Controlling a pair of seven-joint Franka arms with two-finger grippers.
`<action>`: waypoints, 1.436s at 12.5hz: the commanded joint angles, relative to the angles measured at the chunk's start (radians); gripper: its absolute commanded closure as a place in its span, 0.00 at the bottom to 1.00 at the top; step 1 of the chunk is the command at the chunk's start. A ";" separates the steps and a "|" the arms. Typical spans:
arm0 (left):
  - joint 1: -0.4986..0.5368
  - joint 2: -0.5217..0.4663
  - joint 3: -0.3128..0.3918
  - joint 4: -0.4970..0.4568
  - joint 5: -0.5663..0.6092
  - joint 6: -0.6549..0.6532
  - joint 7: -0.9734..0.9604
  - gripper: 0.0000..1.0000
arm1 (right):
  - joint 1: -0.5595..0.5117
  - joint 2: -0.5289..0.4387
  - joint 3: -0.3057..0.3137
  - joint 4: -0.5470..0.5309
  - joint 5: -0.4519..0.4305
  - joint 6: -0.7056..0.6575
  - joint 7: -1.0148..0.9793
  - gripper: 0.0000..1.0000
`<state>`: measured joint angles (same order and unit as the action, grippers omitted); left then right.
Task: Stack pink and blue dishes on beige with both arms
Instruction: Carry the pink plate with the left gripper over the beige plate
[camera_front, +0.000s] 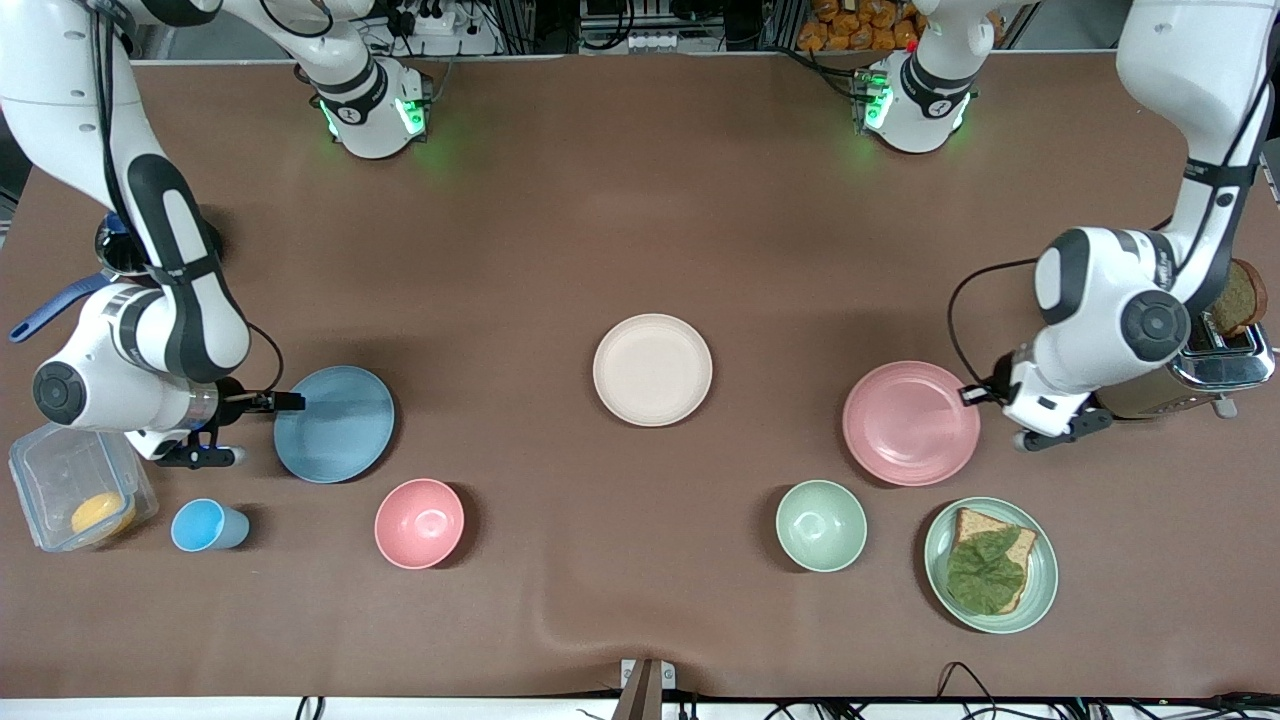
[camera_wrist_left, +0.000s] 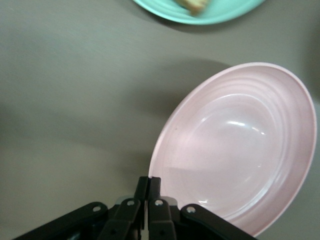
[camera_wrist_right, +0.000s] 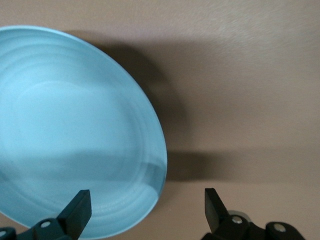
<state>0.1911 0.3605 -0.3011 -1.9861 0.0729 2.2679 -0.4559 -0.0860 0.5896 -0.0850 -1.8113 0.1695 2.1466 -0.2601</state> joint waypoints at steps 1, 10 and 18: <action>-0.002 -0.055 -0.133 -0.011 0.013 -0.053 -0.174 1.00 | -0.021 0.032 0.011 0.024 0.044 0.033 -0.050 0.00; -0.034 -0.052 -0.412 -0.004 0.013 -0.070 -0.593 1.00 | -0.011 0.044 0.011 0.024 0.041 0.056 -0.070 1.00; -0.174 0.043 -0.411 0.004 0.028 0.048 -0.761 1.00 | -0.005 0.000 0.013 0.030 0.039 0.038 -0.100 1.00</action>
<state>0.0230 0.3738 -0.7108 -1.9927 0.0729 2.2773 -1.1837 -0.0906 0.6173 -0.0760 -1.7841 0.1869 2.1982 -0.3369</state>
